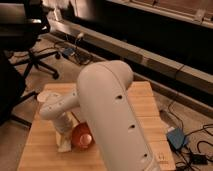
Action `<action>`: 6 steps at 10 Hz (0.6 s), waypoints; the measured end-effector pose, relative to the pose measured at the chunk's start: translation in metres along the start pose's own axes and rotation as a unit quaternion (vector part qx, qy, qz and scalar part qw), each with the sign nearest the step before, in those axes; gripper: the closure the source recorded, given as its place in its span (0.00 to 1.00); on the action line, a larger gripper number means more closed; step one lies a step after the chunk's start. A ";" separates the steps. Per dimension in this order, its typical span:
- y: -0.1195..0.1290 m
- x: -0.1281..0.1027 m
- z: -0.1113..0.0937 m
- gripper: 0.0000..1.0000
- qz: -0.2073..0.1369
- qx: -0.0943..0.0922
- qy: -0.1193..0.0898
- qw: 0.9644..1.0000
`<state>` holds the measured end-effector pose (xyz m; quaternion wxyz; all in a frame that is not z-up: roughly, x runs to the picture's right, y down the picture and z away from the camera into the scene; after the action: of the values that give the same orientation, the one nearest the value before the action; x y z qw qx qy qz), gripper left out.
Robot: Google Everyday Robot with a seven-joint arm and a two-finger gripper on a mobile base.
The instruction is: Wipe the white sponge on the table
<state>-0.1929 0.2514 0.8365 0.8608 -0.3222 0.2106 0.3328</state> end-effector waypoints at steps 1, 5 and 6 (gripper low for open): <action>-0.009 -0.009 -0.002 0.78 0.009 0.005 -0.006 1.000; -0.019 -0.051 -0.009 0.78 0.016 0.023 -0.023 0.999; -0.018 -0.063 -0.008 0.78 0.015 0.028 -0.024 0.999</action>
<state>-0.2253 0.2082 0.8750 0.8693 -0.2869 0.2038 0.3470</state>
